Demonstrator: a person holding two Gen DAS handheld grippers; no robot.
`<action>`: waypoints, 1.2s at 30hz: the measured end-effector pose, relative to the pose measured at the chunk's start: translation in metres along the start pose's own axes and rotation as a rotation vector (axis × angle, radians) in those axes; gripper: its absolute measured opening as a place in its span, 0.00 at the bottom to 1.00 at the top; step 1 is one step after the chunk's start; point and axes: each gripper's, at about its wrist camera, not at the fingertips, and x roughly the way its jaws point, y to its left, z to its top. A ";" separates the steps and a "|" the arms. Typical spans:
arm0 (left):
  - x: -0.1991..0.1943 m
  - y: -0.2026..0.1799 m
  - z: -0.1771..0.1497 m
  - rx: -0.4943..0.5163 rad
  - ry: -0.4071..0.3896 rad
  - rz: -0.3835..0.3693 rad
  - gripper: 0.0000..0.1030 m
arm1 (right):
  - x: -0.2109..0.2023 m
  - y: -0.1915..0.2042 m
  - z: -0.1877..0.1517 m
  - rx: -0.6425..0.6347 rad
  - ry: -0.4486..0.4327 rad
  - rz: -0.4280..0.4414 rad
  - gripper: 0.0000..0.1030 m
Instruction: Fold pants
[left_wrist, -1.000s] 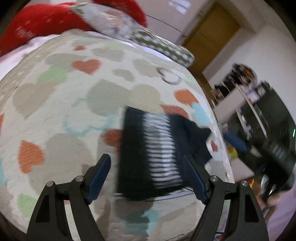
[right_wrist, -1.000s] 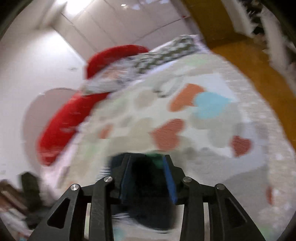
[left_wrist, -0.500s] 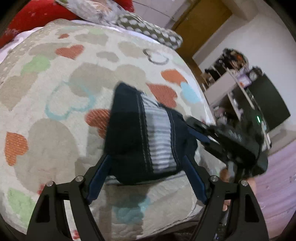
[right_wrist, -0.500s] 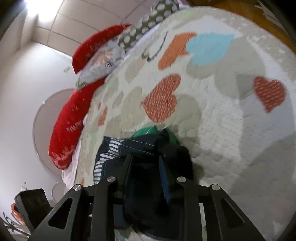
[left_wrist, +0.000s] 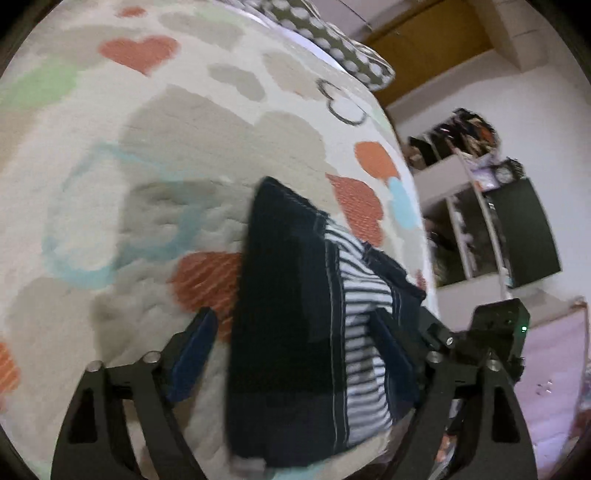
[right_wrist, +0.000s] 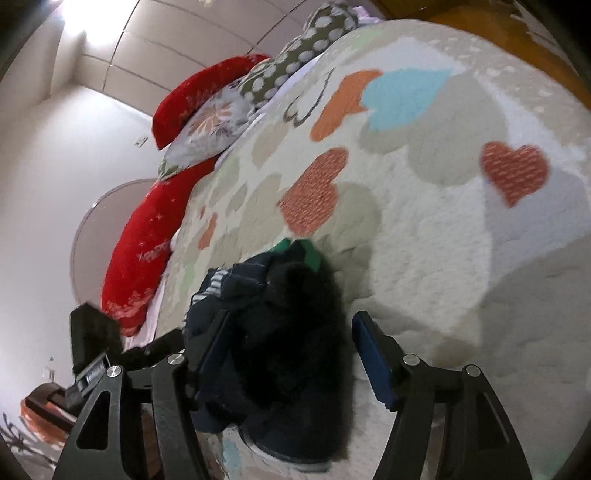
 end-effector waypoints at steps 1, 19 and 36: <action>0.006 0.000 0.001 -0.003 -0.004 -0.020 0.93 | 0.005 0.002 0.000 -0.009 0.008 0.016 0.71; -0.003 -0.041 0.077 0.107 -0.108 0.134 0.37 | 0.037 0.057 0.056 -0.145 -0.012 0.018 0.32; 0.007 0.005 0.036 -0.063 -0.088 0.194 0.65 | 0.041 0.067 0.061 -0.228 -0.050 -0.095 0.41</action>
